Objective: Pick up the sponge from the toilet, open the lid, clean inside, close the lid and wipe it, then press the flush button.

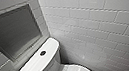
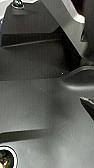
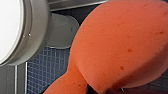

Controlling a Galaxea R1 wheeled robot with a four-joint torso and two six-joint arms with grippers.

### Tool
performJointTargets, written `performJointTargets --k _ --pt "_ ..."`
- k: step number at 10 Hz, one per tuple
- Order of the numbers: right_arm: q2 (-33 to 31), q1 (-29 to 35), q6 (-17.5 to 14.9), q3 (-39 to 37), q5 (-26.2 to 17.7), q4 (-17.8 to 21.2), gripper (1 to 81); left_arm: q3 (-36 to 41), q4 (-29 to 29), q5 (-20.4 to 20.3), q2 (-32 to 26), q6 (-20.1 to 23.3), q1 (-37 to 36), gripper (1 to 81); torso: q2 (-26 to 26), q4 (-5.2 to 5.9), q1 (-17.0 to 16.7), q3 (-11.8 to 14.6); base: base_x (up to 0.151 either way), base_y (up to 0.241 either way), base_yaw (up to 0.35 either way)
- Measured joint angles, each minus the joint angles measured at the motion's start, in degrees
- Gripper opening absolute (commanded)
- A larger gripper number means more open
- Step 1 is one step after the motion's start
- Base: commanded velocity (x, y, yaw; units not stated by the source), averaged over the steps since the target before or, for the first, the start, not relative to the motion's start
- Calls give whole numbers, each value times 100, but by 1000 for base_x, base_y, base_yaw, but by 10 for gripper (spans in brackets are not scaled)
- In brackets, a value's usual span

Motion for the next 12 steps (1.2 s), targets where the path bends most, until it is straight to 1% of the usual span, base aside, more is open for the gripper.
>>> performJointTargets --k 1,3,4,5,7,9,12 --pt "63 -227 -11 -165 67 -74 10 229 0 -2 -140 -2 -52 811 0 0 0 0 -75 0 0" --pt "324 -513 -15 -295 273 -380 10 343 -2 -22 -339 -11 -169 811 -2 0 2 0 -88 0 0" --pt "468 -752 -15 -341 257 -502 10 343 -2 26 -354 -16 -116 811 -5 0 -2 2 -97 0 0" --pt "569 -861 -15 -383 235 -572 10 358 -2 59 -333 -24 -130 811 -5 0 0 0 -107 0 0" --pt "730 -818 -20 -553 317 -662 10 364 -5 22 -315 -24 -202 811 -7 0 -2 2 -115 0 0" --pt "866 -931 -33 -694 317 -750 10 364 -5 33 -319 -27 -196 811 -7 0 -2 2 -114 0 0" --pt "947 -1161 -33 -931 277 -926 10 367 -5 66 -304 -27 -172 811 -11 0 -9 5 0 0 0"
